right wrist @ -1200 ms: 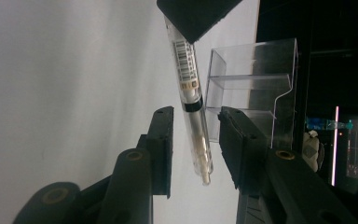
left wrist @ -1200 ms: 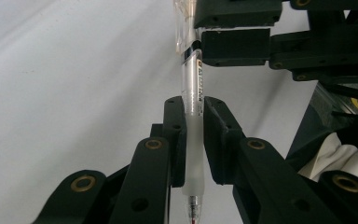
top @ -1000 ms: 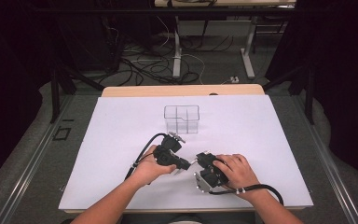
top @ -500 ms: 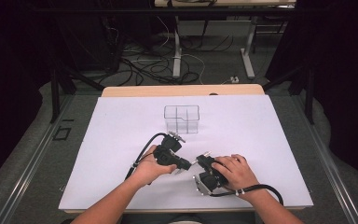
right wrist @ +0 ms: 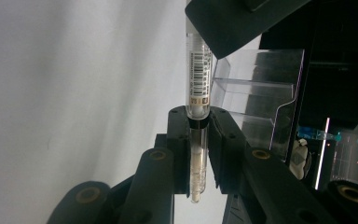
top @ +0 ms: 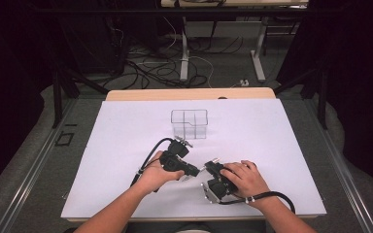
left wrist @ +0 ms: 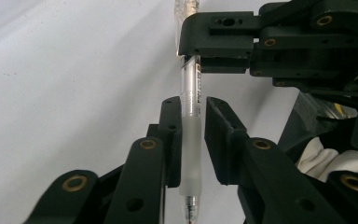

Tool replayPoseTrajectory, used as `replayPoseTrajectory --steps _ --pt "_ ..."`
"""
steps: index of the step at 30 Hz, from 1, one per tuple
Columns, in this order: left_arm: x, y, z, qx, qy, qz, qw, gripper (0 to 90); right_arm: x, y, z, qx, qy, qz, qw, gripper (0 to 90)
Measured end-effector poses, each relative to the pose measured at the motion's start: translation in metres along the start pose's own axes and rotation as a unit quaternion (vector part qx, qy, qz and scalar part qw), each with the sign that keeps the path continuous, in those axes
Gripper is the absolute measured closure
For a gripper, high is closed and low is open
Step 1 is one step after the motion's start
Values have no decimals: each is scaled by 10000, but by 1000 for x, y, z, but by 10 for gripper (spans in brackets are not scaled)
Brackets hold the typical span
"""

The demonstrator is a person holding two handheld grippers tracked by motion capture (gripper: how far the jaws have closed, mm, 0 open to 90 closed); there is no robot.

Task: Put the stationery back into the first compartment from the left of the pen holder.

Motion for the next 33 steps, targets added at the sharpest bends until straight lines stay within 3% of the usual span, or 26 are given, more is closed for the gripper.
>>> replayPoseTrajectory --steps 11,14,15,16,17,18,20,21,24,25,31,32,33 --pt "6 23 -17 248 156 350 9990 648 -1 -2 2 -120 -96 89 9998 795" --pt "7 31 -22 347 245 476 9980 621 0 0 2 -56 -134 67 9999 795" --pt "7 33 -23 378 297 523 9975 608 0 0 4 -167 -167 101 9997 795" --pt "7 36 -26 435 272 560 9971 595 0 1 4 -78 -193 42 9998 796" --pt "7 40 -28 484 275 598 9967 579 0 1 5 -145 -217 55 9996 796" --pt "7 43 -29 547 289 662 9959 557 0 2 6 -97 -190 26 9998 796" --pt "5 50 -35 732 212 697 9947 507 0 1 9 -267 -233 105 9993 796" --pt "4 53 -38 833 183 745 9936 487 0 2 9 -196 -223 67 9995 796" --pt "-2 61 -47 965 210 846 9915 452 3 1 12 -329 -232 147 9991 796" --pt "-4 64 -50 1018 194 927 9903 444 3 1 11 -227 -266 104 9993 796" --pt "-21 74 -72 1370 173 1103 9843 336 9 -4 17 -227 -64 138 9996 796" --pt "-24 75 -76 1441 207 1140 9827 300 10 -6 18 -323 -100 210 9992 796" --pt "-27 77 -80 1519 246 1160 9812 278 10 -7 18 -211 -84 143 9996 796"
Point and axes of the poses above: each handheld gripper's, and its own axes: y roughly backward along the jaws, x roughly out of its top, z roughly to its right, the point moved 8 cm from there along -y, roughly forward along the jaws
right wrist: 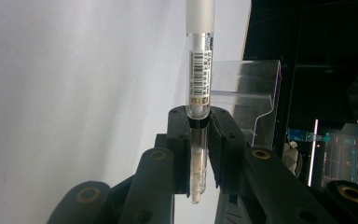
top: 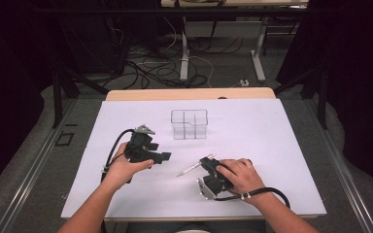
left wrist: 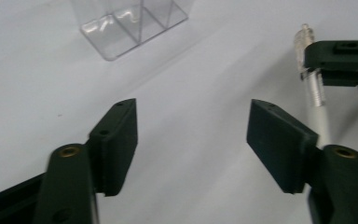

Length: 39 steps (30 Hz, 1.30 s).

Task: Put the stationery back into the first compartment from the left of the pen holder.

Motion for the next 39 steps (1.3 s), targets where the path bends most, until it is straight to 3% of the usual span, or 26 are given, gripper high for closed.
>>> replayPoseTrajectory --steps 2,3,4,6,13,16,20,22,23,26,33,38,39 --pt "-4 3 -11 155 -104 33 9998 258 1 -4 1 10 -97 38 9999 796" --pt "-5 4 -16 258 -86 85 9996 235 1 -7 1 -58 -151 86 9998 796" --pt "-7 5 -21 287 -69 98 9995 213 1 -9 2 41 -142 56 9999 796" --pt "-11 6 -29 398 103 108 9991 174 3 -13 5 -37 -337 129 9993 796" --pt "-16 11 -46 519 200 374 9978 120 9 -25 16 26 -1027 388 9939 796" --pt "-17 11 -51 532 296 435 9972 89 12 -30 21 64 -1355 516 9894 797" --pt "-22 8 -56 596 349 330 9971 101 14 -33 28 214 -1947 626 9786 797" --pt "-24 7 -58 613 373 305 9970 101 15 -35 32 249 -2307 711 9701 797" --pt "-25 7 -58 608 375 298 9970 101 15 -36 35 235 -2542 752 9639 797" --pt "-25 9 -61 638 342 354 9968 89 14 -39 43 288 -2943 907 9510 797" --pt "-24 13 -67 742 423 505 9951 60 6 -48 61 325 -3917 1177 9120 797" --pt "-26 14 -70 764 417 568 9946 22 1 -53 74 420 -4633 1432 8735 797" --pt "-27 13 -70 765 419 559 9946 14 0 -54 77 435 -4790 1474 8643 797"
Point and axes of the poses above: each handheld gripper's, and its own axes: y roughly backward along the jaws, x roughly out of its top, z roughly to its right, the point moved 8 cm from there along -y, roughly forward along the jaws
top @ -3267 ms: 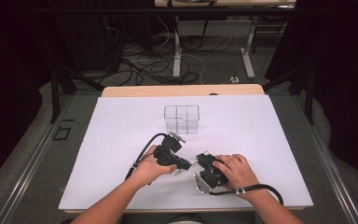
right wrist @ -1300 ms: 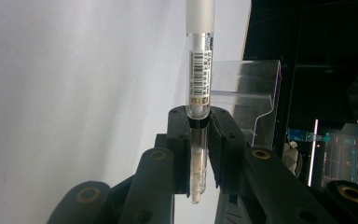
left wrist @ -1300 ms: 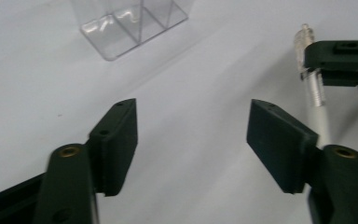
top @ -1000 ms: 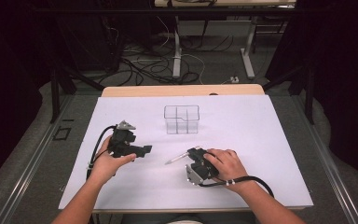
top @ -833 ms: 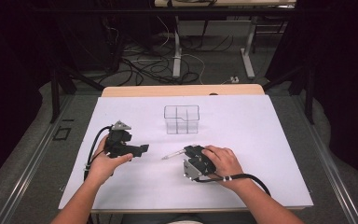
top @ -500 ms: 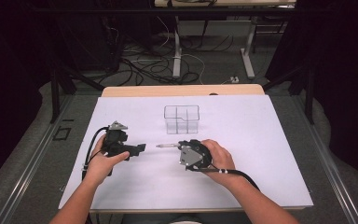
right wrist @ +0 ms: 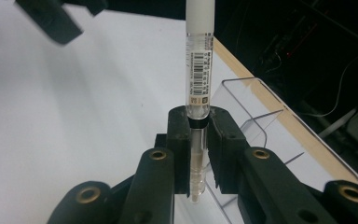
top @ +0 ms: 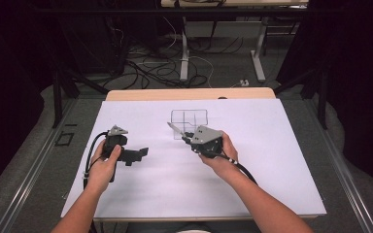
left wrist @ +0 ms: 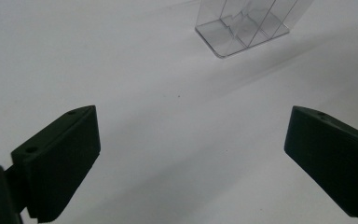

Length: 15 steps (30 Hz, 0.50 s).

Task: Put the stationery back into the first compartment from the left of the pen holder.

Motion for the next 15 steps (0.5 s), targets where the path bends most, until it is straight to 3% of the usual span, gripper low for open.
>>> replayPoseTrajectory --steps 7,15 --pt "-4 -4 -2 95 -20 -43 9999 2 10 -6 15 24 -907 279 9955 797" --pt "-3 -4 -7 230 34 104 9997 1 23 -11 28 49 -1451 405 9886 797"
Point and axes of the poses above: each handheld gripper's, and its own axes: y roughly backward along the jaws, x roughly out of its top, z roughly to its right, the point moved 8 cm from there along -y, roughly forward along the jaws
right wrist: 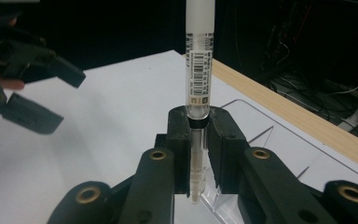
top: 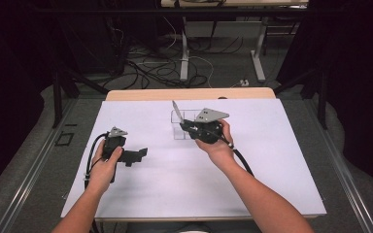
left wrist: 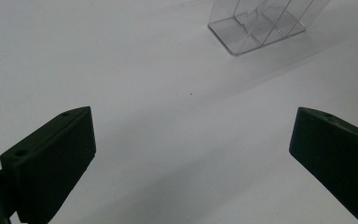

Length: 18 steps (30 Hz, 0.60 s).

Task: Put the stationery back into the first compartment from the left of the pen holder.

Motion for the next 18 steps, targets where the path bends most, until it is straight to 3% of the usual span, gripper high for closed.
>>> replayPoseTrajectory --steps 8,18 --pt "-1 -1 0 -26 40 11 10000 1 13 -10 9 -63 -343 18 9994 797" --pt "-2 -2 2 -96 79 -22 9999 1 23 -27 20 -205 -511 17 9985 797"
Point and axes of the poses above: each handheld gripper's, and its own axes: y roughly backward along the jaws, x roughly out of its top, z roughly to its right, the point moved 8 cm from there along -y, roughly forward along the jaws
